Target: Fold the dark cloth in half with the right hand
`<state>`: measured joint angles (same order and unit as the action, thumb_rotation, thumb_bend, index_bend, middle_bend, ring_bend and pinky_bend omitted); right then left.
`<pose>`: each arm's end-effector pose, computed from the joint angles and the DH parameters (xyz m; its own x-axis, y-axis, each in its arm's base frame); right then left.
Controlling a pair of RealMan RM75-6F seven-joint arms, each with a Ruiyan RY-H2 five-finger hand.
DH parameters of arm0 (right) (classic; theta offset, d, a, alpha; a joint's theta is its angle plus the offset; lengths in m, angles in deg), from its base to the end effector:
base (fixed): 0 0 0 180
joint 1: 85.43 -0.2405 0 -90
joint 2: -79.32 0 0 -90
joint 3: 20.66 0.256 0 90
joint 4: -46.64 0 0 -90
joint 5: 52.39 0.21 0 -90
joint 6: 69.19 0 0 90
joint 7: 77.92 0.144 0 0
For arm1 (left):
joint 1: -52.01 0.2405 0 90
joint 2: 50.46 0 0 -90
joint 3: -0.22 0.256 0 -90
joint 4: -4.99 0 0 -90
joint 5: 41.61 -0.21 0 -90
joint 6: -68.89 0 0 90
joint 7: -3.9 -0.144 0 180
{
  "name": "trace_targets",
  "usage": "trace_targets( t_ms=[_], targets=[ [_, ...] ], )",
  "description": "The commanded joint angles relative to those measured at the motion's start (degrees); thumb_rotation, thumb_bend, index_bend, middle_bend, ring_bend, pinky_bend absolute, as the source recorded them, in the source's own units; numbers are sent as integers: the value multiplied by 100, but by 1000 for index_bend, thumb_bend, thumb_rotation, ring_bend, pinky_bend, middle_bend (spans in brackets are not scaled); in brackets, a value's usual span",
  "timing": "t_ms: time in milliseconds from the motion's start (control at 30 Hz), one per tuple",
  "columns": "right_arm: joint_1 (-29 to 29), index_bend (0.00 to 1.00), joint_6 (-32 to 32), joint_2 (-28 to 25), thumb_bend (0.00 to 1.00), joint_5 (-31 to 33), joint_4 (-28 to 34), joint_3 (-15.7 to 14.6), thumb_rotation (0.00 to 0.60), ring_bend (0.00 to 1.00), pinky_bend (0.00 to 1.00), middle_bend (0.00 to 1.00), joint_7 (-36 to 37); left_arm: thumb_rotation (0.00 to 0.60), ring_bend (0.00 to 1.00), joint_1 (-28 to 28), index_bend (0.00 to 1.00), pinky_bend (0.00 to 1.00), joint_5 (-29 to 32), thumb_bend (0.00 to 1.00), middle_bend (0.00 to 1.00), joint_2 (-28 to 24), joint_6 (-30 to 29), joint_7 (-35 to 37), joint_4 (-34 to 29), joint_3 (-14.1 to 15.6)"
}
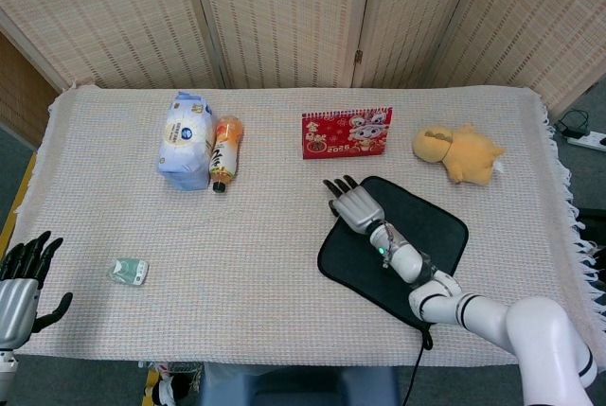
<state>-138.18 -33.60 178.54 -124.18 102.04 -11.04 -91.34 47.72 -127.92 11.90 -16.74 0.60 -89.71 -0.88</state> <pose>-0.1575 -0.4070 -0.0682 0.7022 -0.2858 0.6521 -0.6865 -0.5149 0.5135 -0.3082 0.1710 0.1618 0.4403 0.0276 0.8974 0.8978 -0.0078 -0.4403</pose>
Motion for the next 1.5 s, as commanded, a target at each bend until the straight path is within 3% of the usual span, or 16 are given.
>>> trace_targets(
  t_ms=[33, 400, 633, 1033, 1500],
  targets=[
    [20, 480, -1, -36, 415, 46, 31, -36, 600, 0, 0, 38, -59, 600, 0, 0, 0, 0, 2, 407, 0, 2, 5, -9, -3, -1],
    [141, 616, 236, -247, 421, 96, 281, -105, 600, 3, 0, 104, -123, 600, 0, -5, 0, 0, -51, 411, 0, 39, 7, -52, 16, 9],
    [317, 631, 506, -461, 421, -11, 617, -216, 600, 10, 0, 114, -60, 600, 0, 12, 0, 0, -80, 413, 0, 35, -32, -39, 11, 9],
    [1263, 641, 1540, -1670, 421, -865, 2076, -1098, 600, 11, 0, 122, 145, 600, 0, 32, 0, 0, -137, 415, 0, 62, -78, -114, -7, 23],
    [2002, 642, 2084, -2131, 421, -1397, 2066, -1683, 600, 15, 0, 122, 711, 600, 0, 27, 0, 0, -149, 414, 0, 139, -35, -294, -8, 49]
  ],
)
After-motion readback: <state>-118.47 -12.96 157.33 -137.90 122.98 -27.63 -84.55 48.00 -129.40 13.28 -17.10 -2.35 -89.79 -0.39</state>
